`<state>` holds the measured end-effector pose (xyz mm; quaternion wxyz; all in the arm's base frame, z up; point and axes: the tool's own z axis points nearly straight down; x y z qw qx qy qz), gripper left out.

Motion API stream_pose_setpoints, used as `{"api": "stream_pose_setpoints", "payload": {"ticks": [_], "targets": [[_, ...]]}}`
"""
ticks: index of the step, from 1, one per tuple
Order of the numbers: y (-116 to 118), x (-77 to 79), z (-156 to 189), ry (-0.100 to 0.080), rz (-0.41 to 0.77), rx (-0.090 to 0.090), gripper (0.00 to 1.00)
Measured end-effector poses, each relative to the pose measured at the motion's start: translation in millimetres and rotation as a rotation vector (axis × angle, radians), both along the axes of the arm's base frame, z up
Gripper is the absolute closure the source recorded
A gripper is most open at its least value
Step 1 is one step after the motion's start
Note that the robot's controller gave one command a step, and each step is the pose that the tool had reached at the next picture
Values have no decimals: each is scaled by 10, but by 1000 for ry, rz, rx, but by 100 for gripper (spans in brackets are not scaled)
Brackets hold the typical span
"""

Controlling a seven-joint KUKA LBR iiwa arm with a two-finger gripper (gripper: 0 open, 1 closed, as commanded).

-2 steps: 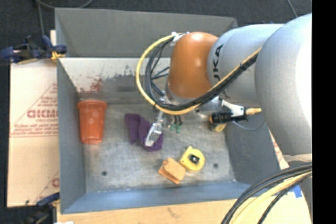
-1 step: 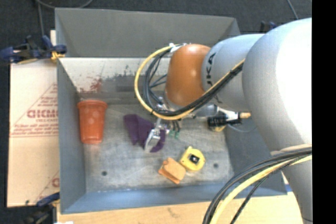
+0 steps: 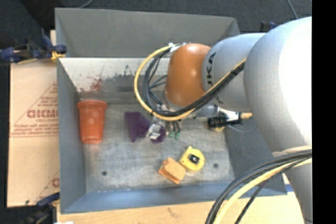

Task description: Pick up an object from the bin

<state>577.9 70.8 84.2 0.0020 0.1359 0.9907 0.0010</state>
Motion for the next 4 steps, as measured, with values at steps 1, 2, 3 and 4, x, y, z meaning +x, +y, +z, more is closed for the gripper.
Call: {"api": "stream_pose_setpoints", "payload": {"ticks": [1,2,3,4], "targets": [[0,0,0,0,0,0,100],[-1,-6,25,1,0,0,100],[-5,-26,162,10,0,-1,100],[-6,-22,390,8,1,-1,100]]}}
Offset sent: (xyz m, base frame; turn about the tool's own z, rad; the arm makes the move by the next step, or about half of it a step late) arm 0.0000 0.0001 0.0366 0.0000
